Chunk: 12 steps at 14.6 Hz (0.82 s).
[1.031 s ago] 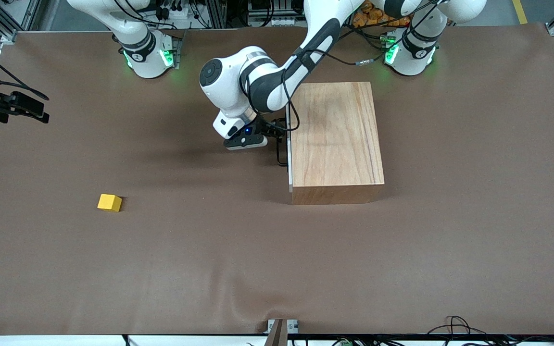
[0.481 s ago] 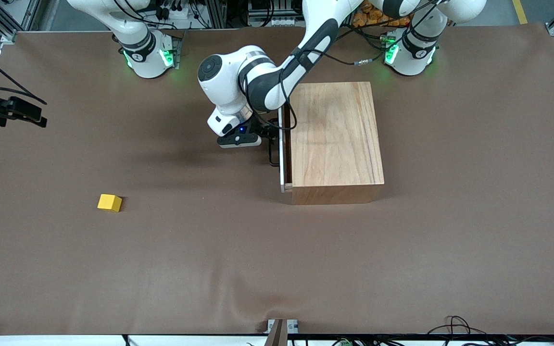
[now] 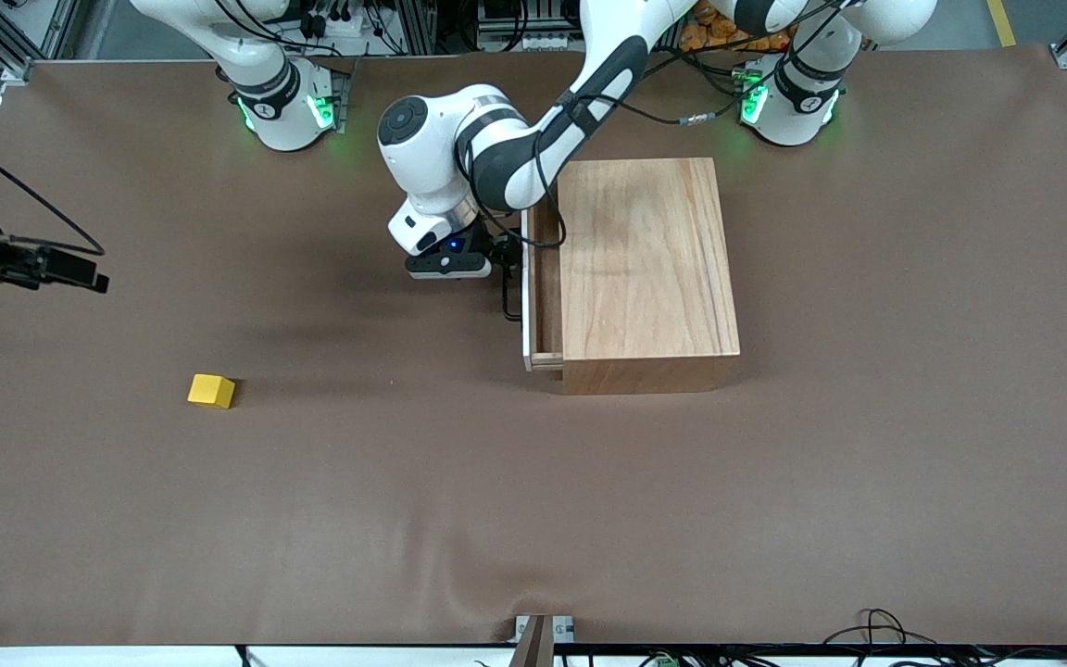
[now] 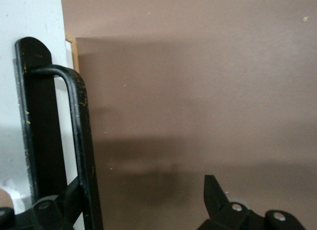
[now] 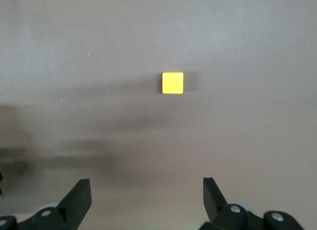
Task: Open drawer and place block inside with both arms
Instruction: 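Pull the drawer out of the box with the left gripper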
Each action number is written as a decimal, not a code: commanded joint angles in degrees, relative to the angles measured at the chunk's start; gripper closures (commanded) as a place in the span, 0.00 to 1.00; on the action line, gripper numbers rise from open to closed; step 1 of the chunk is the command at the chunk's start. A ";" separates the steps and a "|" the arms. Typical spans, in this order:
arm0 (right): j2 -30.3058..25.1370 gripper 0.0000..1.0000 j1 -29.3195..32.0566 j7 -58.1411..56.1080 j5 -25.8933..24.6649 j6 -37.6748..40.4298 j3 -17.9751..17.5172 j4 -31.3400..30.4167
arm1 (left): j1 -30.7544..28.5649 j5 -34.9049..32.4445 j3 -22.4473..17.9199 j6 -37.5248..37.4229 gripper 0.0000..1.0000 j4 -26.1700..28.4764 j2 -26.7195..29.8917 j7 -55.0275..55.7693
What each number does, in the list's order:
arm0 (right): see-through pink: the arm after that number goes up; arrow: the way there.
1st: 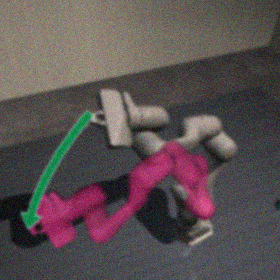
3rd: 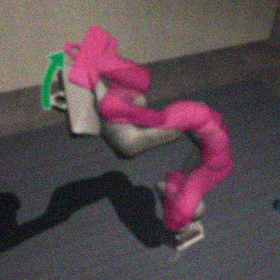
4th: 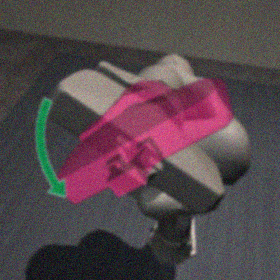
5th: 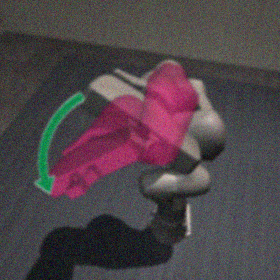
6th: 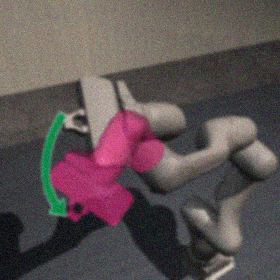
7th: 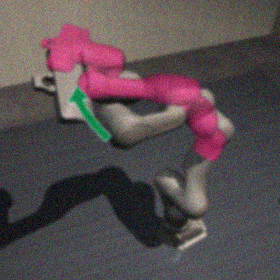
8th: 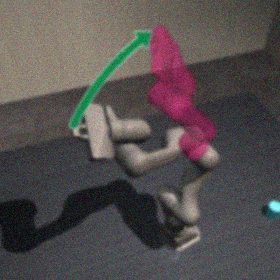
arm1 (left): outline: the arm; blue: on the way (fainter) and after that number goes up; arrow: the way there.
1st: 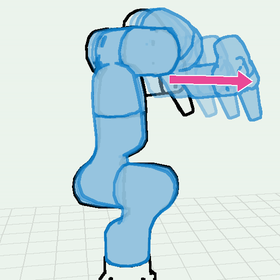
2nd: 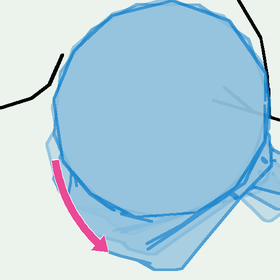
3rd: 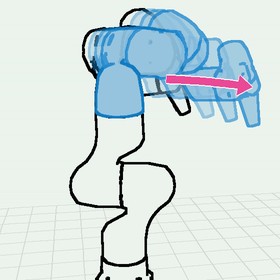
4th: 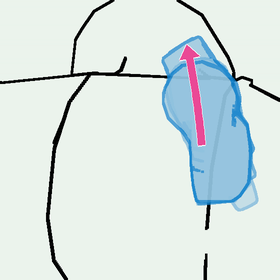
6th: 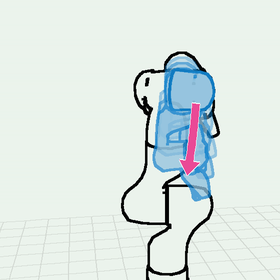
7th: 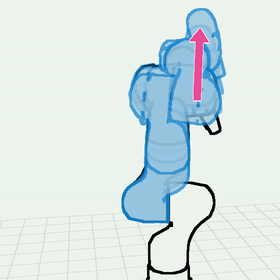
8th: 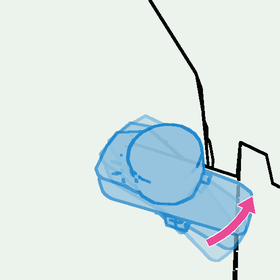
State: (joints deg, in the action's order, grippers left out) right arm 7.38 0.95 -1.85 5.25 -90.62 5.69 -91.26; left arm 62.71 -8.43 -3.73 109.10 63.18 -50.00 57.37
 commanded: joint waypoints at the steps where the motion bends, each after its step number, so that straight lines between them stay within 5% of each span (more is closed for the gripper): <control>1: 0.17 0.00 0.36 -0.52 0.55 -0.52 -0.50 1.00 | 0.13 0.60 0.57 3.13 0.00 -1.65 -1.51 -0.32; 6: -3.94 0.00 -0.08 -0.44 -4.80 -0.08 -0.77 0.91 | 0.13 1.83 0.48 6.38 0.00 -1.65 -1.59 -0.32; 12: -4.13 0.00 -0.07 -0.53 -5.07 0.53 -0.68 0.56 | 0.13 3.06 0.75 8.93 0.00 -1.83 -1.59 -0.32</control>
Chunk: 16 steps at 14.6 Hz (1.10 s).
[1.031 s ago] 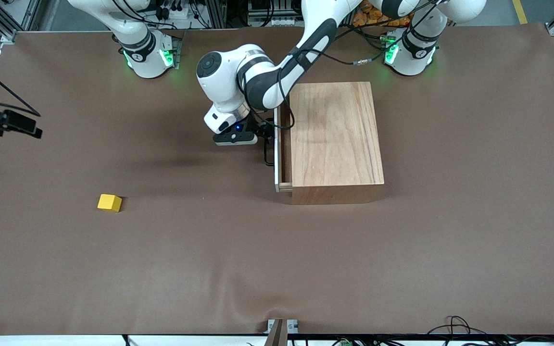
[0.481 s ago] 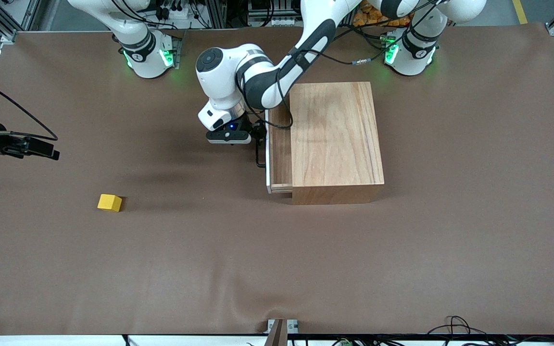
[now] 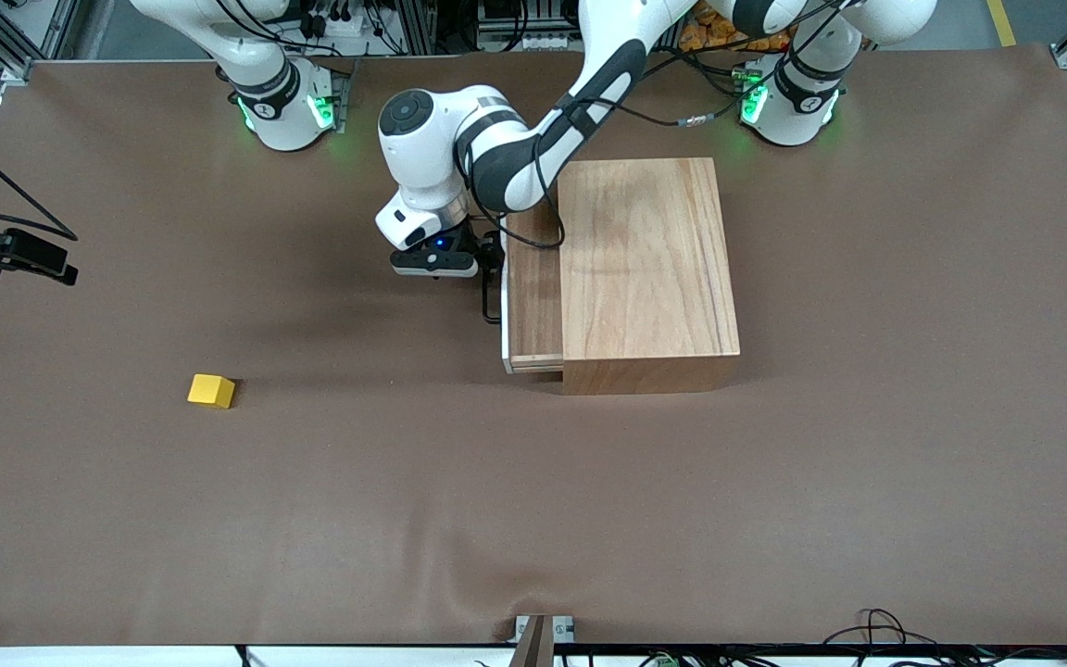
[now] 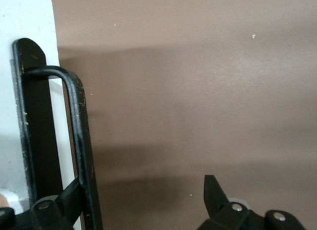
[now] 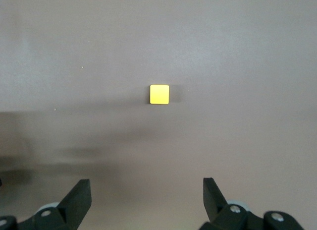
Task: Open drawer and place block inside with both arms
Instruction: 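Pull the drawer out of the box with the left gripper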
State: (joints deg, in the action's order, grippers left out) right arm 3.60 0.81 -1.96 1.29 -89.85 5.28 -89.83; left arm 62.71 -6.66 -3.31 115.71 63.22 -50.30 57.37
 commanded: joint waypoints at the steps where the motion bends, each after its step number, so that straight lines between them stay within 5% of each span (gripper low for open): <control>1: -0.26 0.00 -0.02 -0.41 -1.11 -0.32 -0.27 -0.78 | 0.13 1.38 0.32 3.72 0.00 -1.87 -1.29 -0.24; 11: -0.08 0.00 0.50 -0.41 -1.11 -0.15 -0.18 -0.17 | 0.74 3.05 0.41 11.02 0.00 -1.87 -1.21 0.81; 16: -0.08 0.00 0.50 -0.41 -1.11 -0.15 -0.09 -0.17 | 1.19 3.84 0.14 3.66 0.00 -1.69 1.77 1.08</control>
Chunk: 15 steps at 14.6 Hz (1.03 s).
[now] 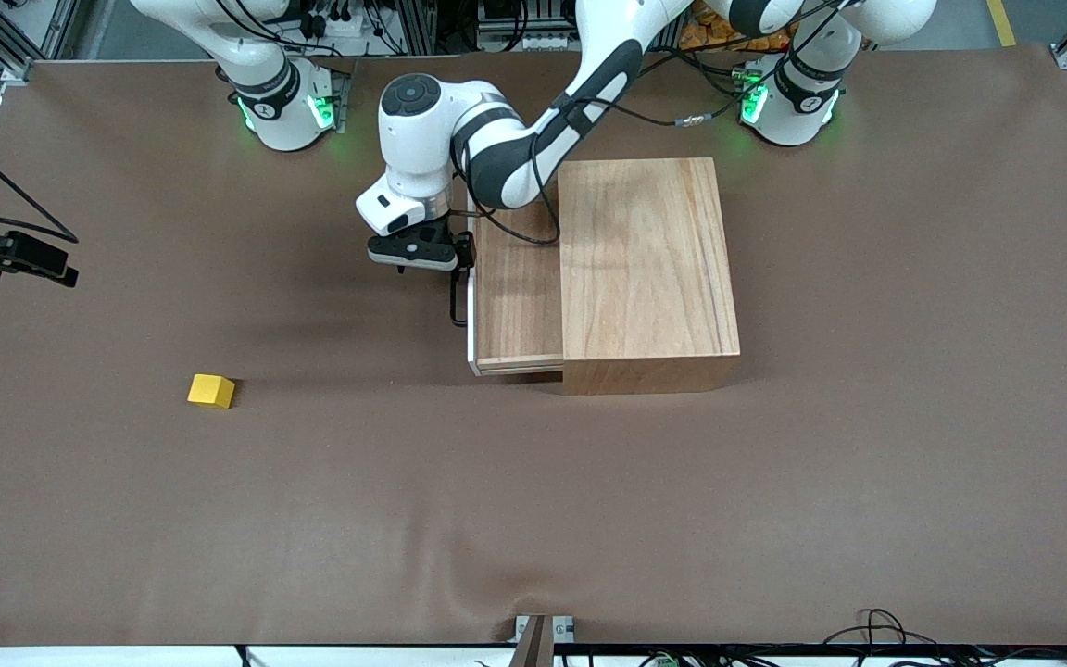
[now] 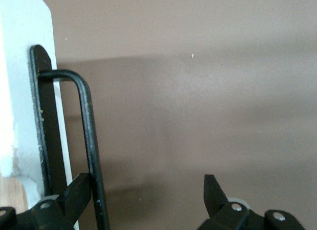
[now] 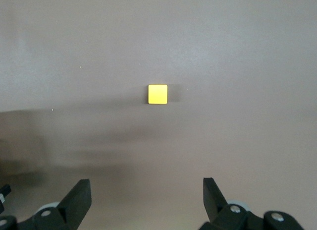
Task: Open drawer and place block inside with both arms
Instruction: 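Pull the drawer out of the box with the left gripper, then lift the left gripper away while the right gripper reaches the yellow cube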
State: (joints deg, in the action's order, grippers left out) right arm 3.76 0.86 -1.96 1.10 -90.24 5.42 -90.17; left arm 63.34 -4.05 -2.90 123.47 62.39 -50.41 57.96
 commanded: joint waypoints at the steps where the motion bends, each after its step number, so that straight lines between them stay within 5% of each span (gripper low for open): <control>1: -0.25 0.00 0.45 -0.33 -0.83 0.15 -0.32 0.17 | 0.55 1.24 -0.26 -6.46 0.00 -0.87 3.03 0.40; 7: 2.72 0.00 -0.16 -0.23 0.13 -2.91 -0.41 -0.62 | -0.67 0.19 -1.40 -16.31 0.00 0.44 14.09 -0.31; 15: 8.89 0.00 -1.92 0.99 -0.04 -18.70 -0.41 -10.18 | -17.53 0.18 -1.58 -31.95 0.00 0.80 27.99 -7.25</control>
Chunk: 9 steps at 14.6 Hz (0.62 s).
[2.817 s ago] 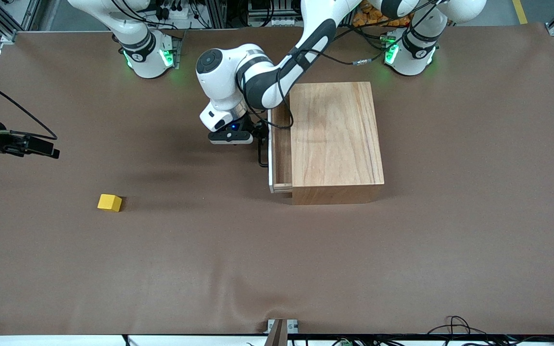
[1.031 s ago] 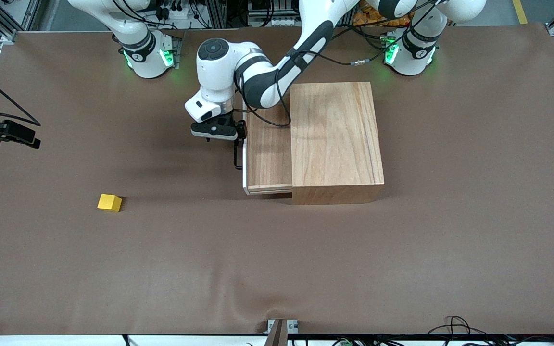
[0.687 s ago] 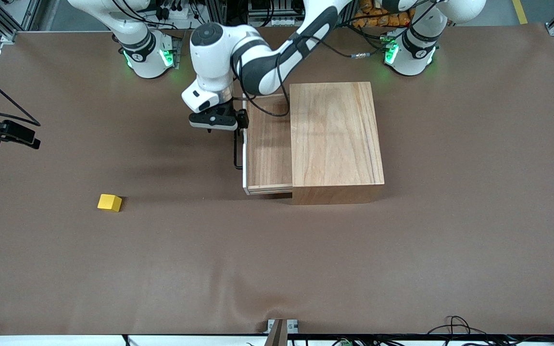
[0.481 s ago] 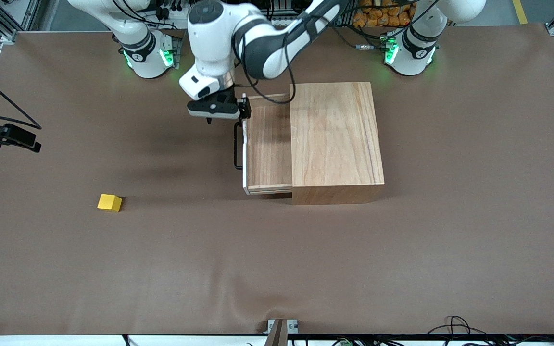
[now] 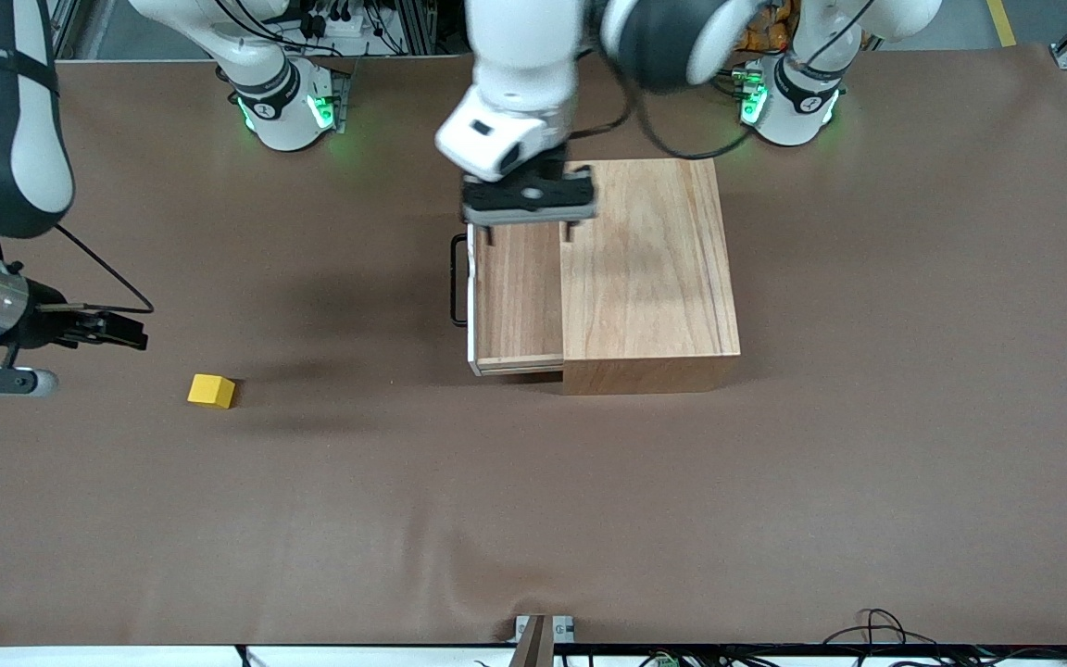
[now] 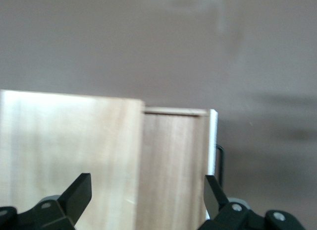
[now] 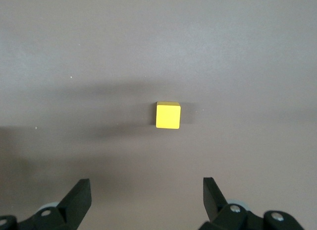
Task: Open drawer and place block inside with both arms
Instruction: 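Lift the left gripper away while the right gripper reaches the yellow cube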
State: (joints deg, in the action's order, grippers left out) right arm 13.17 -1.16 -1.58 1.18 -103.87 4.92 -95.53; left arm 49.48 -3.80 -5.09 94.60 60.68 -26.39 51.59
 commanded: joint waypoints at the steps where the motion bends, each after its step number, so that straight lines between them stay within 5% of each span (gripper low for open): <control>1: 1.40 0.00 0.37 0.61 -0.13 -8.50 0.09 -6.23 | -6.82 0.37 0.69 -5.46 0.00 2.52 5.55 -1.31; 9: 15.64 0.00 0.72 0.01 0.05 -21.08 -0.17 -6.77 | -25.12 3.80 1.13 -11.10 0.00 12.53 19.44 -17.10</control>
State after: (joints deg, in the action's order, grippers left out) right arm 26.13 -0.32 -1.54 1.18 -122.48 5.10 -103.10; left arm 27.49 -0.72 -4.79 84.16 67.48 -11.66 38.41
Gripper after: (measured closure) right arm 0.000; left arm 0.000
